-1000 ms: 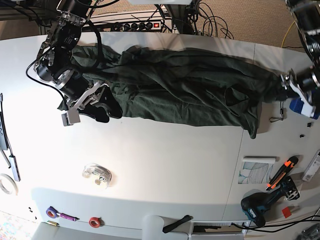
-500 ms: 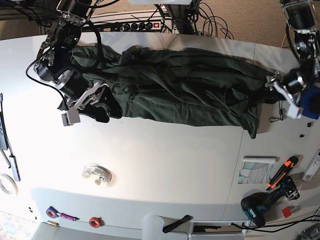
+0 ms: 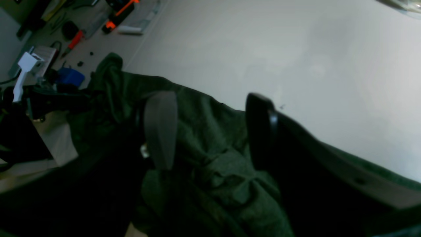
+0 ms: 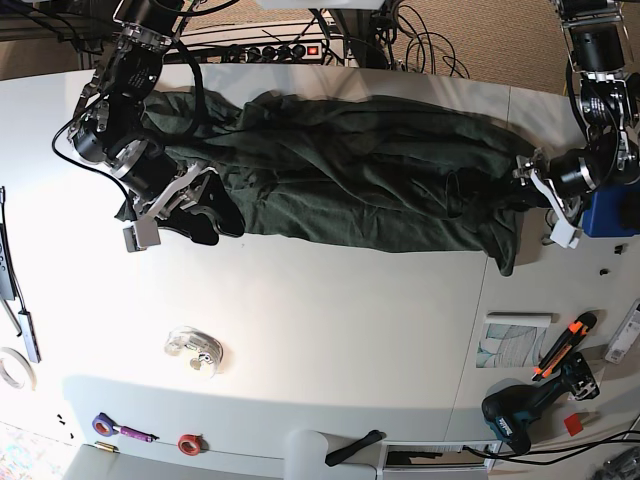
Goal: Layout the t-shirt on the table in an organized manner, then fold the t-shirt properly
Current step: 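Grasp the end of the green shirt strip with the left gripper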
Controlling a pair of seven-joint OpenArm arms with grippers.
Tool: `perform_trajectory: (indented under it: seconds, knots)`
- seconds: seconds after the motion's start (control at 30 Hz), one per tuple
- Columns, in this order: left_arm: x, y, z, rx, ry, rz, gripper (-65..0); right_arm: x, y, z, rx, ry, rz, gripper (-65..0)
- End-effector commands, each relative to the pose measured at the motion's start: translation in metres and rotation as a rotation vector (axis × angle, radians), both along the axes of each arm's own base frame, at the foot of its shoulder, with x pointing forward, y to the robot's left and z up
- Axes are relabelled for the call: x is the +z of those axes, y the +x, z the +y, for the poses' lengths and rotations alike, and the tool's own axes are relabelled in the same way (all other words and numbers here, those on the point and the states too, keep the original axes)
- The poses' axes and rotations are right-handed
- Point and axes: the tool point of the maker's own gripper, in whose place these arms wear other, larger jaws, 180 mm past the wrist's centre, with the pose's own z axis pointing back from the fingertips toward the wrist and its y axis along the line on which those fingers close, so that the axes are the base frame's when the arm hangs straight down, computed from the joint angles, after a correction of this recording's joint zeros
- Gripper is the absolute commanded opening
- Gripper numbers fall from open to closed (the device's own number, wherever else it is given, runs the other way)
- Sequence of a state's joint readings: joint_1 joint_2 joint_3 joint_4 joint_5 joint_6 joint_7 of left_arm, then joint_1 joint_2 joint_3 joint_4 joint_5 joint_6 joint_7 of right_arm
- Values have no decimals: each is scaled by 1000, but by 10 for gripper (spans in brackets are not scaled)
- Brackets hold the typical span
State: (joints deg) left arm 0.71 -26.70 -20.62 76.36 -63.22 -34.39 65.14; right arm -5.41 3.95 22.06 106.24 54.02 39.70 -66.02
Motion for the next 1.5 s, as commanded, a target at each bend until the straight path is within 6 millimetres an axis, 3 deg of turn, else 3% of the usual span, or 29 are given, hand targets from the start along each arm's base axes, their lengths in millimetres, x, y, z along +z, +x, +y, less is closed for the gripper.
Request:
perform_trajectory:
  seconds: [0.0,0.73,1.23,1.47]
  knots:
    - [12,8,6,-4,9,-36,-250,14,5,0,2,8,-53,-320]
    - [17,5,-5,2,-80,1,-250,11,5,-2,-4,-12,-45,-320]
    - [-6,-1,7,3,80,56,-251,10,5,-2,-5,-14,-43,-320]
    - [3,10,7,31,75,24,-251,10,5,-2,-5,-14,-43,-320]
